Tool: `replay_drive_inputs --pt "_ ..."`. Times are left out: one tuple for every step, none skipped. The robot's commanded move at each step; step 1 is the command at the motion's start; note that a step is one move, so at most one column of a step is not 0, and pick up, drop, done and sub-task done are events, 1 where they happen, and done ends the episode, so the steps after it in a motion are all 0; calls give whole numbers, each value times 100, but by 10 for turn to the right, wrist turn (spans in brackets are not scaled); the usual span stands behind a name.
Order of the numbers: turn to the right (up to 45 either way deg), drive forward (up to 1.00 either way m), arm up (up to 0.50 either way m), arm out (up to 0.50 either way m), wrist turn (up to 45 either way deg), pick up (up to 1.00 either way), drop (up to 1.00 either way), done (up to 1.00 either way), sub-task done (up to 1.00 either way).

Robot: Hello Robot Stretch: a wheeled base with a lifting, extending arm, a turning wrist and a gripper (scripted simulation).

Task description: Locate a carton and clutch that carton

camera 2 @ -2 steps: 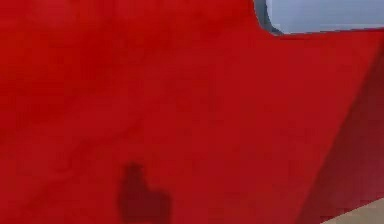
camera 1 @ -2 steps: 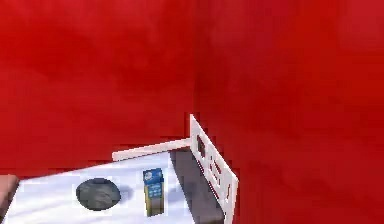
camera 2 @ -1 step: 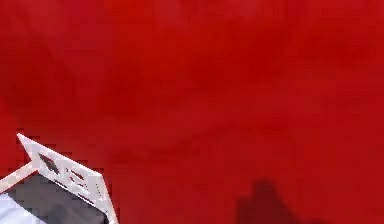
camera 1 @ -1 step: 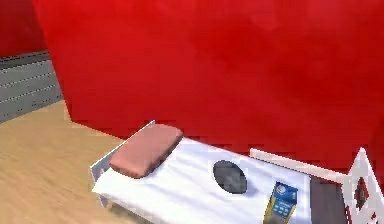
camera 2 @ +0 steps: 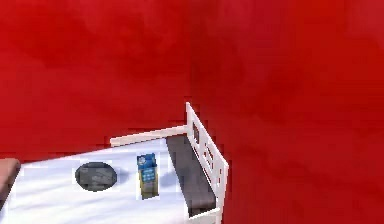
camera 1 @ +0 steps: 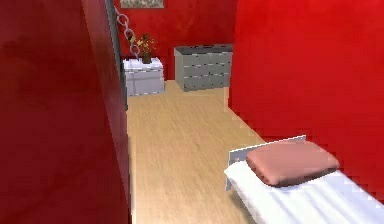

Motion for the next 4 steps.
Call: replay_drive_inputs --pt "-120 0 0 0 0 0 0 0 0" --pt "0 0 50 0 0 0 0 0 0" --pt "0 0 4 0 0 0 0 0 0" --pt "0 0 0 50 0 0 0 0 0"
